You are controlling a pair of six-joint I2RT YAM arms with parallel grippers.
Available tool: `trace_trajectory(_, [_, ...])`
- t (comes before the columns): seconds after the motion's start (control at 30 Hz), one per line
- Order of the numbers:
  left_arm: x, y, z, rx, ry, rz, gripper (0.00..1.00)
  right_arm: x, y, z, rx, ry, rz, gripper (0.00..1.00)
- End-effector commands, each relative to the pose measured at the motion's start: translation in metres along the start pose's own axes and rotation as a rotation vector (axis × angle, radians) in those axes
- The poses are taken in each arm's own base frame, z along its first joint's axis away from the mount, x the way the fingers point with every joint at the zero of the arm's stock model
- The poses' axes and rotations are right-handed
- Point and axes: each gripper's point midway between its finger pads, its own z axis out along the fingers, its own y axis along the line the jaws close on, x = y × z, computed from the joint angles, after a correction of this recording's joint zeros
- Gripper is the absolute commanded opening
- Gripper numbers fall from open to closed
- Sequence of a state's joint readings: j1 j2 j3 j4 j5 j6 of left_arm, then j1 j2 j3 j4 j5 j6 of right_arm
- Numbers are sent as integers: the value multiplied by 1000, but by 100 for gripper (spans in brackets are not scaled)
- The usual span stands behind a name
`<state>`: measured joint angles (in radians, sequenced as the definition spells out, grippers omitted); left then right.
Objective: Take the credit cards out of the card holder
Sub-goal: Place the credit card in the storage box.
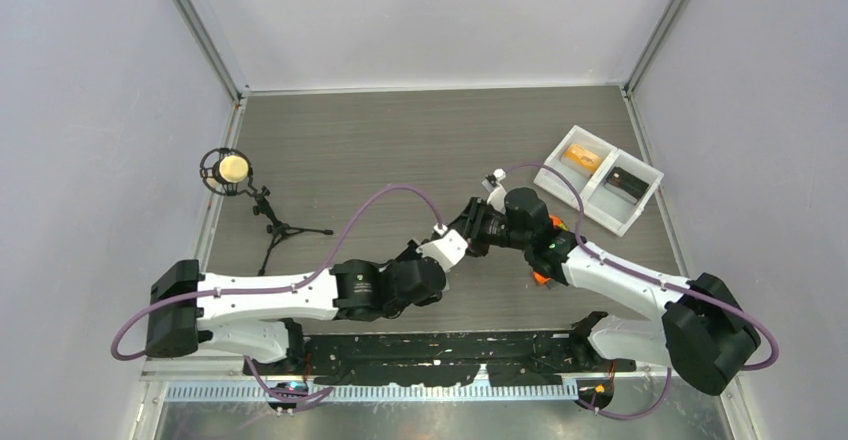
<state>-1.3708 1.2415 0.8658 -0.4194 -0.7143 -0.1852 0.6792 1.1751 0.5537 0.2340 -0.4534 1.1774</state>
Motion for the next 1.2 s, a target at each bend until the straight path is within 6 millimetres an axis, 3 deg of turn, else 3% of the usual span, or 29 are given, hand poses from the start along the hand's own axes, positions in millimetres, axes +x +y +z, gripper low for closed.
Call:
trace_trajectory(0.0, [-19, 3, -12, 79, -39, -160, 0, -17, 15, -16, -60, -75, -176, 39])
trace_trajectory(0.2, [-17, 10, -16, 221, -36, -324, 0, -30, 25, -37, -111, -176, -457, 49])
trace_trajectory(0.53, [-15, 13, -39, 409, -75, -457, 0, -19, 56, -57, -286, -188, -754, 49])
trace_trajectory(0.77, [-5, -5, -57, 612, 9, -438, 0, -1, 60, -58, -302, 42, -1106, 45])
trace_trajectory(1.17, [-9, -22, -79, 821, 85, -475, 0, 35, 58, -53, -500, 215, -1286, 44])
